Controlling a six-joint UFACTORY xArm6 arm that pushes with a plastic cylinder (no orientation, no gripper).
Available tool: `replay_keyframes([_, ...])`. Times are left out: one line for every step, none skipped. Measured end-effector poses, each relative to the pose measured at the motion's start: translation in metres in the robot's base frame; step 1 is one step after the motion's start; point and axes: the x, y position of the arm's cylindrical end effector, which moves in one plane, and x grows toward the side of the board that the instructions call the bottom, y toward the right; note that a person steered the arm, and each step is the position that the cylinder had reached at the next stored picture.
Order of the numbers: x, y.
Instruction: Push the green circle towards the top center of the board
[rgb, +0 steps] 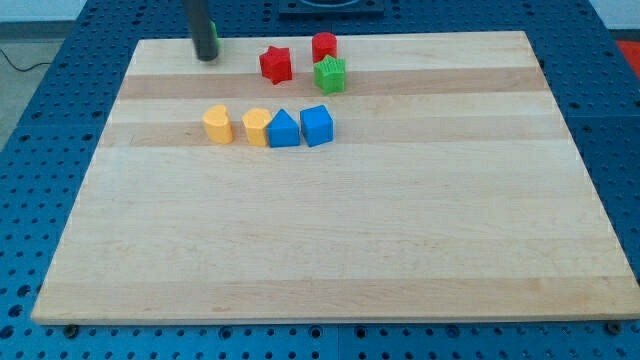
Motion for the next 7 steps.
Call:
replay_keyframes([-0.015, -0.091])
replay_keyframes([-0.041, -0.090])
replay_keyframes([-0.041, -0.085])
replay_keyframes([-0.041, -0.073])
replay_keyframes([-0.040, -0.015])
replay_keyframes([-0.036, 0.028])
replay_keyframes([-0.019, 0.026])
